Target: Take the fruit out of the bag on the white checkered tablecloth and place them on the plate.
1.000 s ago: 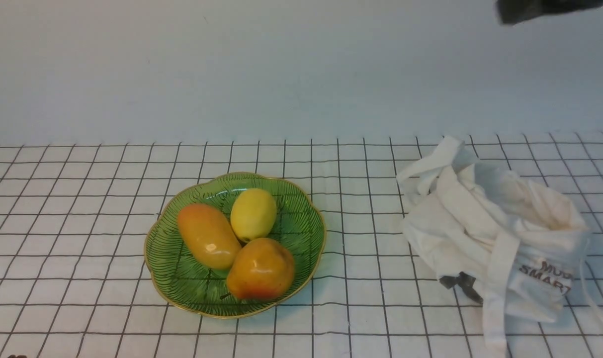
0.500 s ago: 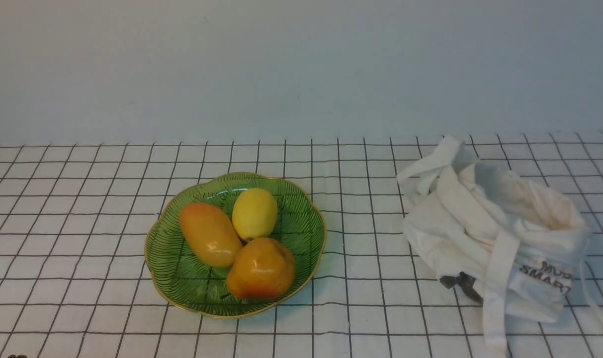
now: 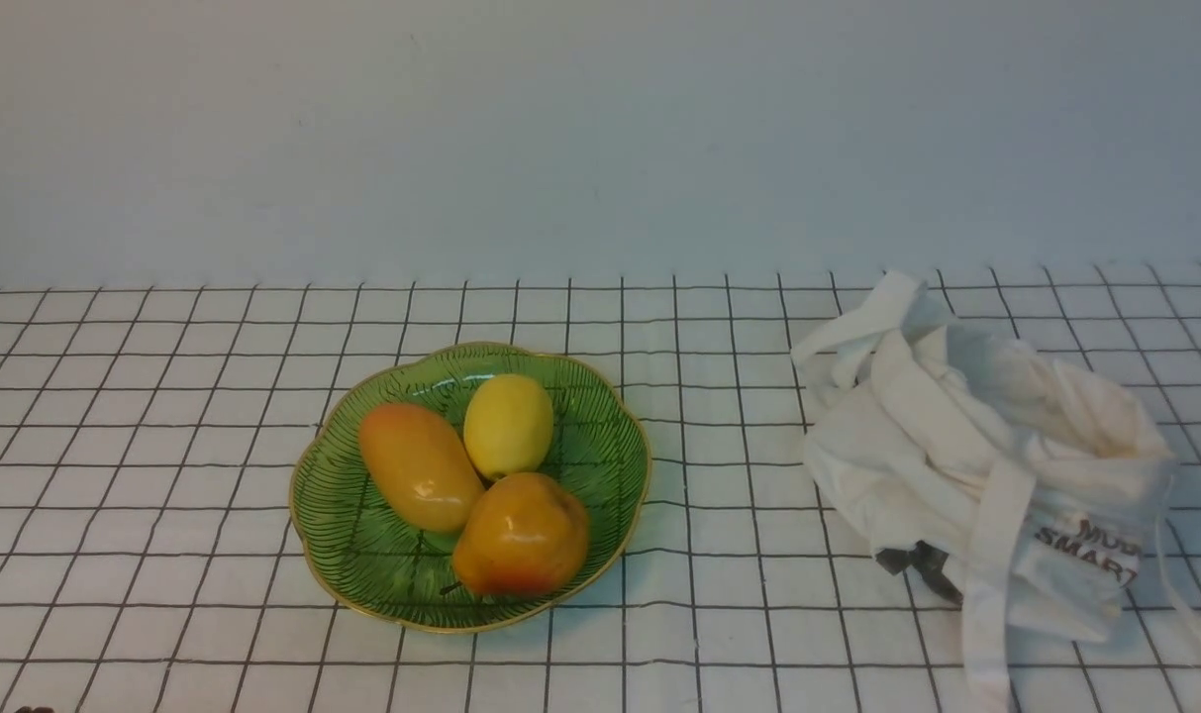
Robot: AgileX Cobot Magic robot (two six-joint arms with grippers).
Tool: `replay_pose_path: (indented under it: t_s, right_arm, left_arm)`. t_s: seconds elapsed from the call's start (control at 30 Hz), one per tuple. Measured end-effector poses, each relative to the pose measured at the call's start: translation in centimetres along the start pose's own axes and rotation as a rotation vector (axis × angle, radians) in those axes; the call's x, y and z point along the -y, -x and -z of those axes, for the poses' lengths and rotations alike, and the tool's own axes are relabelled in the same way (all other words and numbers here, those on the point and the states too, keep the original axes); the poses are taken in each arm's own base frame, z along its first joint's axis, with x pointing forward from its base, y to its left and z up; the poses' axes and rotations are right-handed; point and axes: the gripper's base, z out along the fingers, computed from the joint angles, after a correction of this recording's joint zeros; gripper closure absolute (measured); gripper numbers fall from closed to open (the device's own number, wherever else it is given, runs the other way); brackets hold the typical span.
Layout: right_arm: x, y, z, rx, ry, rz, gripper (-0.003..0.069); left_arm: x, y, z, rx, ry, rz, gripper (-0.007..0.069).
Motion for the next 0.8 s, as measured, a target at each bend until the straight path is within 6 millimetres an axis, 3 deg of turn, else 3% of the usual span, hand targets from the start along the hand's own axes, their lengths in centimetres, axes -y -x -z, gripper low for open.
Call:
replay_pose_path:
  t_s: [0.8]
  right_arm:
    - [-0.47,0.07,0.00,0.013,0.051,0.048,0.0671]
  left_arm:
    - [0.00,0.00,0.00,0.000,0.000,0.000,0.0632]
